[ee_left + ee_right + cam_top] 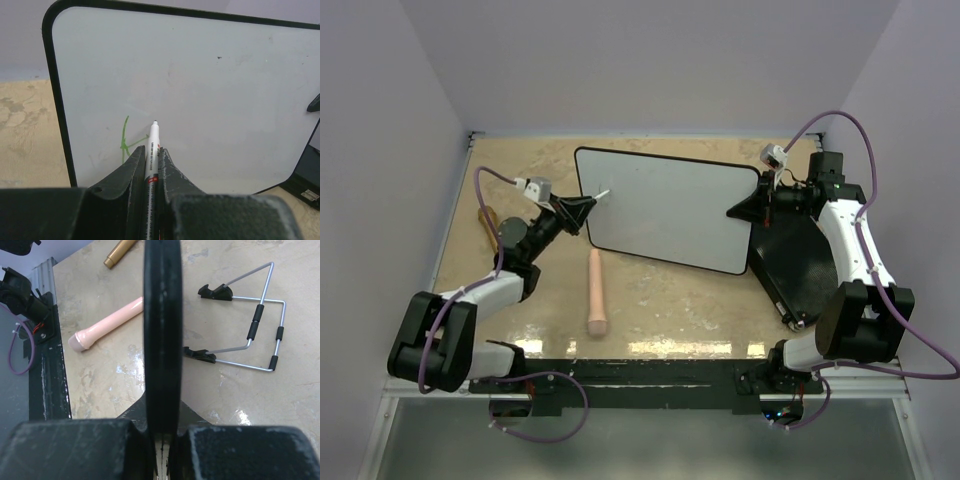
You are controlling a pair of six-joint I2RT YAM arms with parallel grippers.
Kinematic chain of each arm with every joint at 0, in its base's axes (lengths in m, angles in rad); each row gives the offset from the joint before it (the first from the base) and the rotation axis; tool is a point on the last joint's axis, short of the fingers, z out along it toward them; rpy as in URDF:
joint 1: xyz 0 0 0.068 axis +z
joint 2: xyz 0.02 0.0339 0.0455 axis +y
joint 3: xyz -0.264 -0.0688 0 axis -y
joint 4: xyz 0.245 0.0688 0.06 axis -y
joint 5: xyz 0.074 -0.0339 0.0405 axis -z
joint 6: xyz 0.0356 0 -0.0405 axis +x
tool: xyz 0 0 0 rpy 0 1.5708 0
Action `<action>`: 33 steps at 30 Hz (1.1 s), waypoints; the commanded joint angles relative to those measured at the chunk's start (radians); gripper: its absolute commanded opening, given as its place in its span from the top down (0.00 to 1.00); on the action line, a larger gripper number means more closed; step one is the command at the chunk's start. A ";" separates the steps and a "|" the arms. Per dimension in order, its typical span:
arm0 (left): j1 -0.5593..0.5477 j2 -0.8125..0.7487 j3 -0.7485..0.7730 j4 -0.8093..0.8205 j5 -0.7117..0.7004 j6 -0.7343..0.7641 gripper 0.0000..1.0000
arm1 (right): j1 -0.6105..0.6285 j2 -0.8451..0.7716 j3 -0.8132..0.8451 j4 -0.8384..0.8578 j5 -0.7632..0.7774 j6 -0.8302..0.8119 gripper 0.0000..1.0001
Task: Write a sentence on the whiteboard
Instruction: Write on the whiteboard at the center of the board.
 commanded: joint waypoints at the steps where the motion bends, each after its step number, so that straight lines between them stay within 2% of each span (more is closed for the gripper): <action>1: -0.004 0.022 0.056 0.036 -0.017 0.023 1.00 | 0.007 -0.005 -0.002 -0.003 0.045 -0.031 1.00; 13: -0.004 0.063 0.053 -0.024 -0.021 0.059 1.00 | 0.006 -0.002 -0.002 -0.001 0.047 -0.031 1.00; 20: -0.006 0.031 0.015 0.039 0.029 0.032 1.00 | 0.007 -0.002 -0.002 -0.001 0.047 -0.031 1.00; 33: -0.004 -0.001 -0.022 -0.020 0.003 0.053 1.00 | 0.006 -0.002 -0.004 -0.001 0.047 -0.031 1.00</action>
